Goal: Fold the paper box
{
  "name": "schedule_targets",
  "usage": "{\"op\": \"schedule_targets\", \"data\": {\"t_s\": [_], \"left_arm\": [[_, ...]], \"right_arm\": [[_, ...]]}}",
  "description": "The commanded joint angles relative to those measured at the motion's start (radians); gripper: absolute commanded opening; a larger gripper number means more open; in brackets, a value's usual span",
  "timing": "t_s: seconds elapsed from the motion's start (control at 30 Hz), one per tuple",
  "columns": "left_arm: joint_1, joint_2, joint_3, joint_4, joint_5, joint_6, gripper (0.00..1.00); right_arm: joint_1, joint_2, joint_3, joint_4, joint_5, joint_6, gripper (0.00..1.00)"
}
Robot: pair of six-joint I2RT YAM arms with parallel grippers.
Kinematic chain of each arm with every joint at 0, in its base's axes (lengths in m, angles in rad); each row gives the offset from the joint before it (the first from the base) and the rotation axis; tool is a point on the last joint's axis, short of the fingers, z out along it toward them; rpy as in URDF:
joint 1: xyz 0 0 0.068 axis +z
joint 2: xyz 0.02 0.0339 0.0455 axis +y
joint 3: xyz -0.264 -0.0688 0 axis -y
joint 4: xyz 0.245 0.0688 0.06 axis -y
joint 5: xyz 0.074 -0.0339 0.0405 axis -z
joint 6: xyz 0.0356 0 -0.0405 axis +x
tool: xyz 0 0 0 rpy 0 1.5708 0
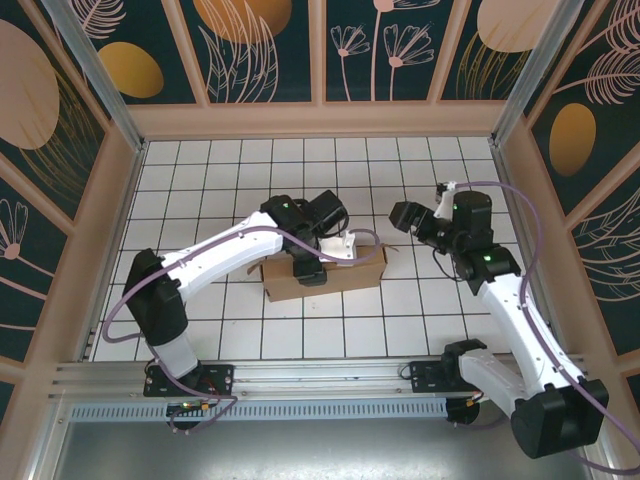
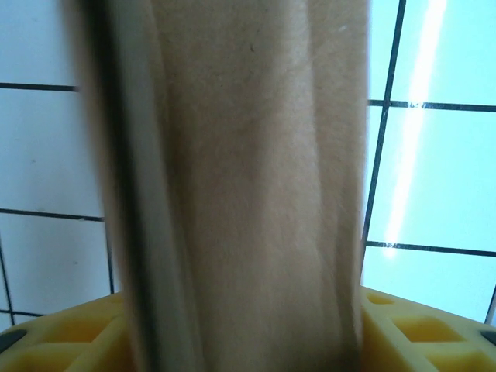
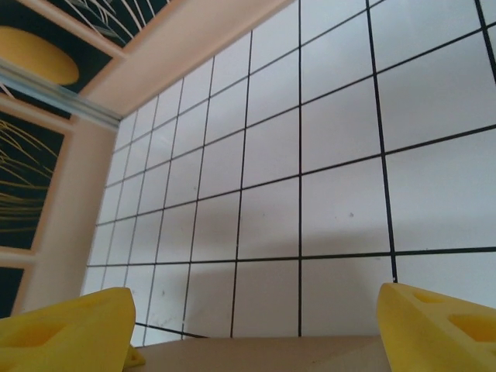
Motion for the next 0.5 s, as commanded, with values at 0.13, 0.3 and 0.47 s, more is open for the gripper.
{"op": "schedule_targets", "data": {"t_s": [0.13,0.3,0.47], "left_arm": [[0.031,0.071,0.027,0.035,-0.052,0.021,0.65],[0.050,0.105,0.038,0.066,-0.032,0.014,0.70],[0.050,0.098,-0.028,0.112,-0.038,0.027,0.71]], "right_arm": [[0.062,0.034,0.004,-0.016,0.118,-0.057,0.81],[0.069,0.069,-0.010,-0.001,0.123,-0.075,0.81],[0.116,0.084,-0.038,0.022,0.145,-0.089,0.81]]}}
